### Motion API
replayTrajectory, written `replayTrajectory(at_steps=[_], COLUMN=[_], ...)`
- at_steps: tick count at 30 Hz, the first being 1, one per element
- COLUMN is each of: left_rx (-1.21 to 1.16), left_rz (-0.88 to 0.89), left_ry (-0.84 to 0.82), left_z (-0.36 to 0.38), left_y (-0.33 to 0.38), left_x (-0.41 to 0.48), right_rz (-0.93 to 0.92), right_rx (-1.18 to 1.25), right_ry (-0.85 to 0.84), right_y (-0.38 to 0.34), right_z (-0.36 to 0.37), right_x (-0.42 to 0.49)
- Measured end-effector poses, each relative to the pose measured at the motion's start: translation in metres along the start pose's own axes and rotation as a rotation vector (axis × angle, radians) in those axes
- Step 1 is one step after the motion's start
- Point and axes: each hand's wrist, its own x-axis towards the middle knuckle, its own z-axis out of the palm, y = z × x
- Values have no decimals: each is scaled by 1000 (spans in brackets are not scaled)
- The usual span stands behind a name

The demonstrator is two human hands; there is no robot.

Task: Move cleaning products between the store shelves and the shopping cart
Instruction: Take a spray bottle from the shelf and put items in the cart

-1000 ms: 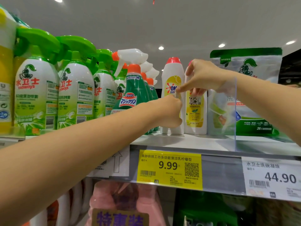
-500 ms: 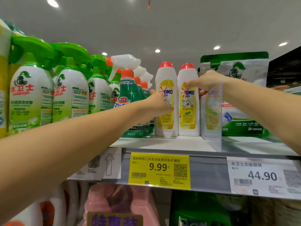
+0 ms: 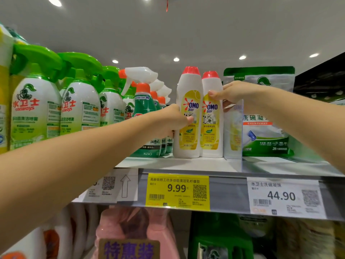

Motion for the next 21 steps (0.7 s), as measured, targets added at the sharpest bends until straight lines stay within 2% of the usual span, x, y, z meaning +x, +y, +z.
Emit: replayTrajectory(at_steps=[6,12,21], left_rx=[-89,-127,-169], left_rz=[-44,34,126], left_ry=[-78,-140,-135], left_z=[-25,-48,-53], left_y=[6,1,-11], left_x=[-29,-52,-60], right_rz=[-74,-136,-168], right_rx=[39,76,138], right_ry=[-76,-71,-33], right_y=[-11,-22,-29], right_z=[-8,-13,-13], right_x=[-27,-55,-72])
